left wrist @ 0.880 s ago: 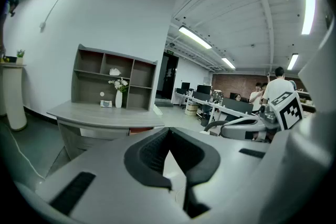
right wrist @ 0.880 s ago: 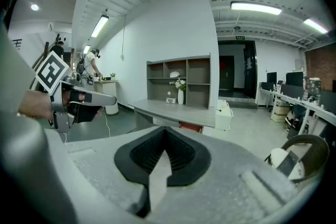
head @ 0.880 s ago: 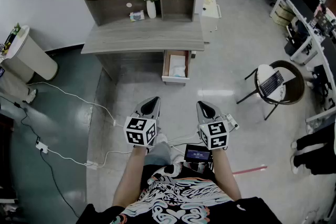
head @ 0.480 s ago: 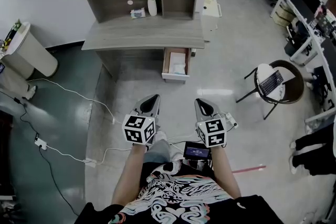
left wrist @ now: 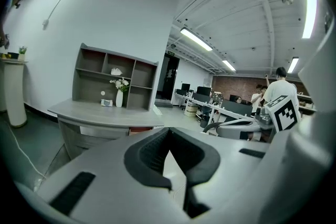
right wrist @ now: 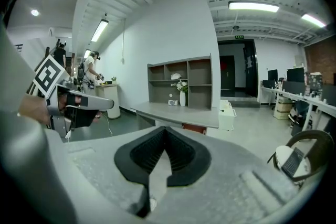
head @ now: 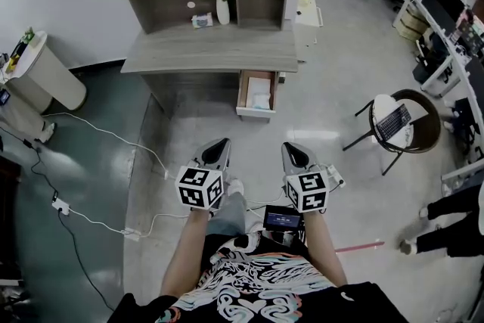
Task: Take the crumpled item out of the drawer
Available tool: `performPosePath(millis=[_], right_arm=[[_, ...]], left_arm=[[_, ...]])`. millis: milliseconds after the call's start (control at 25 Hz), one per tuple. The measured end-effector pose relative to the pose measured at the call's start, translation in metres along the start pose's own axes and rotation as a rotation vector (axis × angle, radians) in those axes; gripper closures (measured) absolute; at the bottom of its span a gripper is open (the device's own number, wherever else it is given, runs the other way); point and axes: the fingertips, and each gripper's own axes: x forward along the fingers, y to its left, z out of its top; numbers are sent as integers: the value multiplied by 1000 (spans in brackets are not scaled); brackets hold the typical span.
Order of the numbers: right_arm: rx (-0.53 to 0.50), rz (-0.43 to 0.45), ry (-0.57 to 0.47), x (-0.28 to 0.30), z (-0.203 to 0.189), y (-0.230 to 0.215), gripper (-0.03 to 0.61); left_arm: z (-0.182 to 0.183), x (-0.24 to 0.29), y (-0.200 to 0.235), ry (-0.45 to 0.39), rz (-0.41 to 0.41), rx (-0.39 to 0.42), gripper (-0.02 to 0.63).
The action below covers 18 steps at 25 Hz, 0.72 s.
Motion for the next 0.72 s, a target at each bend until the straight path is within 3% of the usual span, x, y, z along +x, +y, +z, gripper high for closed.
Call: performPosePath(millis=[360,720], right_arm=[[3,-5,17,57,3,-19,574],[47,-70,96,180,26,-81,574]], left_arm=[[-5,45,49,35,19,-36,611],[31,176,135,93,-44,-66,612]])
